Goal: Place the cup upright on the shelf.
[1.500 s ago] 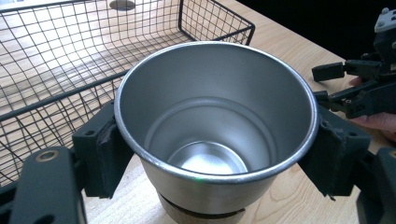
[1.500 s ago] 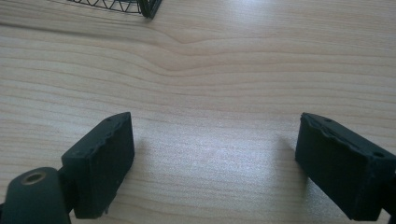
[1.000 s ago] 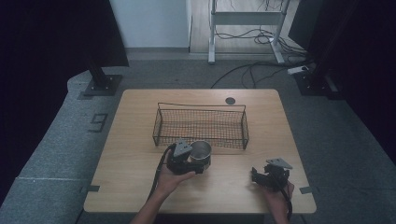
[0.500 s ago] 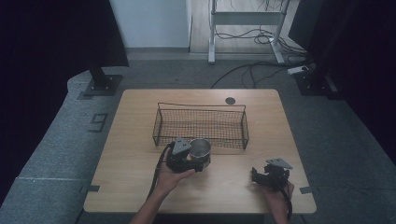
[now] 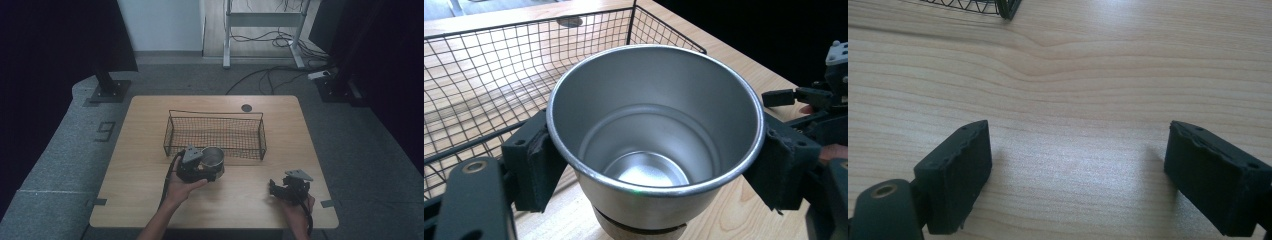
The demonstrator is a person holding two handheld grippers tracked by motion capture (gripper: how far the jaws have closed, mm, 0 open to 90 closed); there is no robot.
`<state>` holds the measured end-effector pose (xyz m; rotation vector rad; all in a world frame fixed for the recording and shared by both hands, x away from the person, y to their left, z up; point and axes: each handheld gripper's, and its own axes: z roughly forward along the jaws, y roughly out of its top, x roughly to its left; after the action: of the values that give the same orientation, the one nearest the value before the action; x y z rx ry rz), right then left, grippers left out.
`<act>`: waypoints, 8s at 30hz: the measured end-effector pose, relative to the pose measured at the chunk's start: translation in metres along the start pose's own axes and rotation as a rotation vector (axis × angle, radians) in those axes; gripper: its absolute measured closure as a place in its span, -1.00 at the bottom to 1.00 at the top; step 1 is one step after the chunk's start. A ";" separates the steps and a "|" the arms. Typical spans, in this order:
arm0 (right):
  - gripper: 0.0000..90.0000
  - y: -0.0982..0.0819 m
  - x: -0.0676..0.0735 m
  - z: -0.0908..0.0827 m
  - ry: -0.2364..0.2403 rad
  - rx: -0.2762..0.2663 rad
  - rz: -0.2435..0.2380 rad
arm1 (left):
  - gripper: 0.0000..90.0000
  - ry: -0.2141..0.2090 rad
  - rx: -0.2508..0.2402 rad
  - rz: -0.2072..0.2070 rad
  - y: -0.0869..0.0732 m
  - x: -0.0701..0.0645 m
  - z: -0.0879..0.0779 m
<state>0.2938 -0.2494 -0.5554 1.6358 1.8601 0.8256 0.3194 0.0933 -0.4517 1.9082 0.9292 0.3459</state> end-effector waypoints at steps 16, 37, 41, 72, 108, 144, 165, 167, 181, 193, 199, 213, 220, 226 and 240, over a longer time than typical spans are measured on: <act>-0.75 0.000 0.000 0.000 0.000 0.000 0.000 | -0.57 0.017 0.000 -0.011 0.010 0.013 -0.002; -0.75 0.000 0.000 0.000 0.000 0.000 0.003 | -0.57 0.029 -0.006 -0.005 0.025 0.020 -0.004; -0.75 0.000 0.000 0.000 0.000 0.001 0.001 | -0.57 0.034 -0.011 -0.002 0.029 0.021 -0.004; -0.75 0.000 0.000 0.000 0.000 0.002 -0.001 | -0.57 0.060 -0.007 -0.003 0.054 0.035 0.006; -0.74 0.000 0.000 0.000 -0.001 -0.003 -0.002 | -0.57 0.095 0.008 -0.011 0.068 0.047 0.027; -0.75 0.000 0.000 0.000 0.000 -0.001 -0.001 | -0.57 0.138 0.038 -0.032 0.075 0.066 0.050; -0.75 0.000 0.000 0.000 0.000 -0.001 -0.001 | -0.57 0.174 0.065 -0.057 0.064 0.071 0.085; -0.75 0.000 0.000 0.000 0.000 -0.001 -0.002 | -0.57 0.172 0.067 -0.059 0.063 0.071 0.087; -0.75 0.000 0.000 0.000 0.000 -0.001 -0.001 | -0.57 0.184 0.112 -0.086 0.051 0.076 0.101; -0.75 0.000 0.000 0.000 0.000 -0.001 -0.002 | -0.57 0.194 0.172 -0.086 0.044 0.075 0.112; -0.75 0.000 0.000 0.000 0.000 -0.001 -0.002 | -0.57 0.193 0.187 -0.094 0.042 0.075 0.115; -0.75 0.000 0.000 0.000 0.000 -0.001 -0.002 | -0.58 0.207 0.218 -0.085 0.041 0.072 0.120; -0.75 0.000 0.000 0.000 0.000 -0.001 -0.002 | -0.63 0.205 0.234 -0.069 0.040 0.069 0.118; -0.74 0.000 0.000 0.000 0.000 -0.001 -0.002 | -0.68 0.182 0.240 -0.067 0.039 0.069 0.115; -0.75 0.000 0.000 0.000 0.000 -0.001 -0.001 | -0.77 0.151 0.223 -0.080 0.039 0.072 0.103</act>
<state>0.2938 -0.2495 -0.5555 1.6336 1.8603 0.8259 0.4455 0.0703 -0.4808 2.0609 1.1831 0.3542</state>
